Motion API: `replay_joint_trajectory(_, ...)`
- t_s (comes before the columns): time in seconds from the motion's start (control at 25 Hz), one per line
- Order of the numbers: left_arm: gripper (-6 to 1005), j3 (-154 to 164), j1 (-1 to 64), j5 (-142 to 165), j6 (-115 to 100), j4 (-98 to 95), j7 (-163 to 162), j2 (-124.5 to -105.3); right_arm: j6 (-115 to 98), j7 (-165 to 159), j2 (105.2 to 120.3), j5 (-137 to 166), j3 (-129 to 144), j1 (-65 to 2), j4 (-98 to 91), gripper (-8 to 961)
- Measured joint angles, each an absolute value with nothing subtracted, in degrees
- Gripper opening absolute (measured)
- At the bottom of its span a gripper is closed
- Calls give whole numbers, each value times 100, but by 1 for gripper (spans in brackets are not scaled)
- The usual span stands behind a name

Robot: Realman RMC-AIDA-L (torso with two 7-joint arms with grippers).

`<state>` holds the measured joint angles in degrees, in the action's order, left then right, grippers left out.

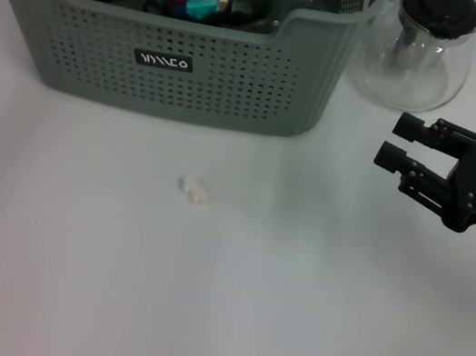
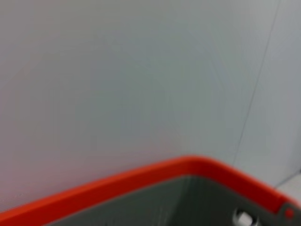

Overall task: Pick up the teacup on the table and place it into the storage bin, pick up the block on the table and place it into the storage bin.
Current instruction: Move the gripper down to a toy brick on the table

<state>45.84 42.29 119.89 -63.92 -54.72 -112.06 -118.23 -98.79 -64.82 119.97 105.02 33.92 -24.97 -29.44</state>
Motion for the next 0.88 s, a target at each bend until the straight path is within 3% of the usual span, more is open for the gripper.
replay_joint_trajectory(0.36, 514, 3526, 2866, 9394, -9488, -5630, -9911, -11937, -9879, -6471, 11997, 10503, 3393, -2492, -2944, 505)
replay_joint_trajectory(0.48, 524, 3182, 2307, 9305, -10602, -5376, -8632, -12059, -9879, -6468, 11997, 10503, 3391, -2493, -2944, 505)
replay_joint_trajectory(0.68, 497, 3128, 1437, 10198, -10738, -5102, -6706, -12420, -9875, -6479, 11997, 10503, 3367, -2501, -2944, 505)
replay_joint_trajectory(0.88, 470, 3134, 1290, 10627, -10490, -4111, -5677, -12465, -9870, -6507, 11996, 10503, 3355, -2512, -2945, 505)
